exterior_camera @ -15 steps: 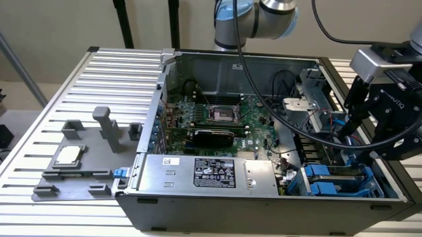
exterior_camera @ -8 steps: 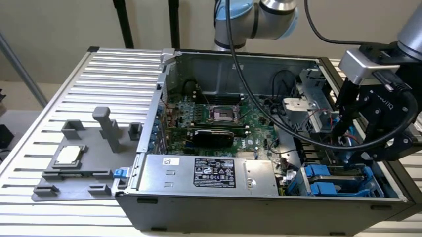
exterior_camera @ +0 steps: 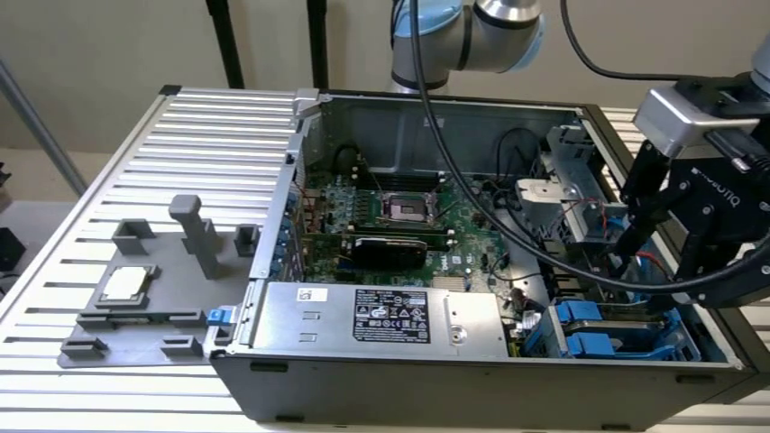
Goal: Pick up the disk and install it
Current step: 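Insert the first disk wire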
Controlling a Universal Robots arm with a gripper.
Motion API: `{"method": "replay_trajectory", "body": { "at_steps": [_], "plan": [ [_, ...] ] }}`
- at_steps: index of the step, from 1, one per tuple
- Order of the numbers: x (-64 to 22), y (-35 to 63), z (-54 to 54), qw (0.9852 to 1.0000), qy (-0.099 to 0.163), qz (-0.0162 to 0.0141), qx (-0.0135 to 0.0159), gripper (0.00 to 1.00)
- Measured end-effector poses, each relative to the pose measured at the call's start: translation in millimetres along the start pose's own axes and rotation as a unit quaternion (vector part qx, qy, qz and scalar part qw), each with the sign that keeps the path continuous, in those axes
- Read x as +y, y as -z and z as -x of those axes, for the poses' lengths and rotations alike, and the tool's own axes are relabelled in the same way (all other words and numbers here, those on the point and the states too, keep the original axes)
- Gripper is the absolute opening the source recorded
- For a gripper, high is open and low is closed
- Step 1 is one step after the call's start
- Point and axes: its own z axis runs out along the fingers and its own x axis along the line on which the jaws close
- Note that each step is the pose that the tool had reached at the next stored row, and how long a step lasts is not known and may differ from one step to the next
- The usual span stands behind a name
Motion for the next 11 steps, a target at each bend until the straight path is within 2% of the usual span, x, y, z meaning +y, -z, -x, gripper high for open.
{"method": "replay_trajectory", "body": {
  "at_steps": [4, 9, 11],
  "plan": [
    [-5.8, 7.7, -4.8, 1.0000, 0.000, 0.0063, -0.0030, 0.63],
    [-25.5, 8.3, -9.2, 0.9999, 0.000, 0.0102, -0.0055, 0.63],
    [-33.2, 7.8, -10.8, 0.9999, 0.001, 0.0116, -0.0056, 0.63]
  ]
}}
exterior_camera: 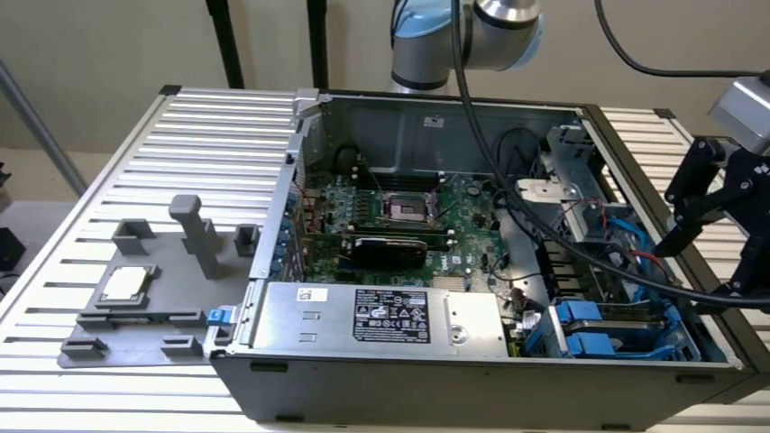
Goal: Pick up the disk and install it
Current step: 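Insert the first disk wire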
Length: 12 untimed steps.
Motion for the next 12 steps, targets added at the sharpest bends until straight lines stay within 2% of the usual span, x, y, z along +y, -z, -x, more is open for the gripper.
{"method": "replay_trajectory", "body": {
  "at_steps": [3, 7, 12],
  "plan": [
    [-4.9, -3.6, -3.4, 1.0000, 0.000, 0.0025, -0.0002, 0.63],
    [-5.6, -9.7, -9.7, 1.0000, 0.002, 0.0060, -0.0004, 0.63],
    [-5.9, -18.6, -14.7, 0.9999, 0.012, 0.0068, 0.0000, 0.63]
  ]
}}
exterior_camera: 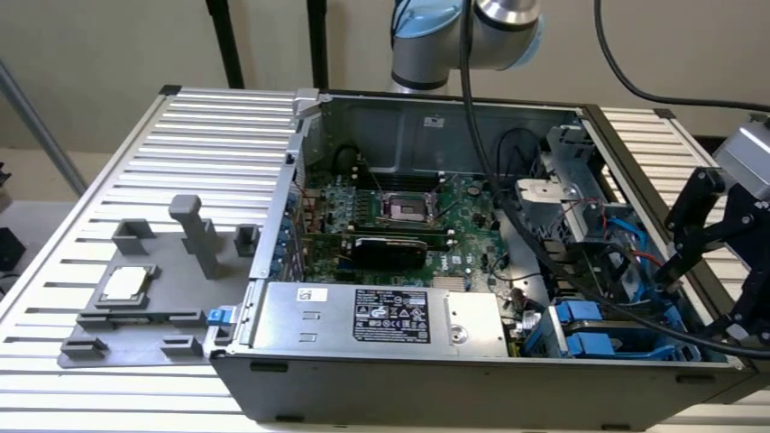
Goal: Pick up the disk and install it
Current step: 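Insert the first disk wire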
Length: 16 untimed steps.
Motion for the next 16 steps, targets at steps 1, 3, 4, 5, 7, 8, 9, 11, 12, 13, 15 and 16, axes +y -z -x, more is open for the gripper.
{"method": "replay_trajectory", "body": {
  "at_steps": [1, 3, 4, 5, 7, 8, 9, 11, 12, 13, 15, 16],
  "plan": [
    [0.1, -1.7, -0.5, 1.0000, 0.004, 0.0000, 0.0000, 0.63],
    [0.7, -4.5, -0.8, 0.9999, 0.013, -0.0002, -0.0001, 0.63],
    [1.2, -5.8, -0.7, 0.9998, 0.019, -0.0003, -0.0002, 0.63],
    [1.4, -6.5, -0.6, 0.9997, 0.025, -0.0004, -0.0003, 0.63],
    [1.4, -6.6, -0.6, 0.9993, 0.039, -0.0007, -0.0006, 0.63],
    [1.4, -6.6, -0.7, 0.9990, 0.045, -0.0008, -0.0011, 0.63],
    [1.5, -6.7, -0.6, 0.9987, 0.051, -0.0010, -0.0018, 0.63],
    [1.4, -7.0, -0.7, 0.9980, 0.064, -0.0016, -0.0041, 0.63],
    [1.4, -7.3, -0.5, 0.9976, 0.069, -0.0019, -0.0055, 0.63],
    [1.4, -7.5, -0.3, 0.9974, 0.072, -0.0022, -0.0070, 0.63],
    [1.2, -8.6, 0.2, 0.9970, 0.077, -0.0029, -0.0105, 0.63],
    [1.2, -9.1, 0.6, 0.9968, 0.079, -0.0032, -0.0123, 0.63]
  ]
}}
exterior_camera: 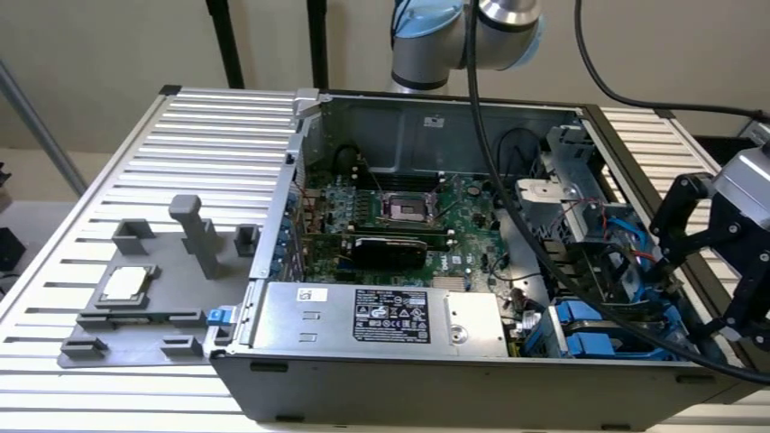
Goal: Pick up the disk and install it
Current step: 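Insert the first disk wire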
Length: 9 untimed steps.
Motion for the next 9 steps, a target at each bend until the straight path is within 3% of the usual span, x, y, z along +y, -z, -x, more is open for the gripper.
{"method": "replay_trajectory", "body": {
  "at_steps": [4, 9],
  "plan": [
    [-0.8, -1.5, 1.0, 1.0000, 0.006, -0.0019, -0.0073, 0.61],
    [-3.0, -1.4, 1.6, 0.9999, 0.012, -0.0021, -0.0081, 0.47]
  ]
}}
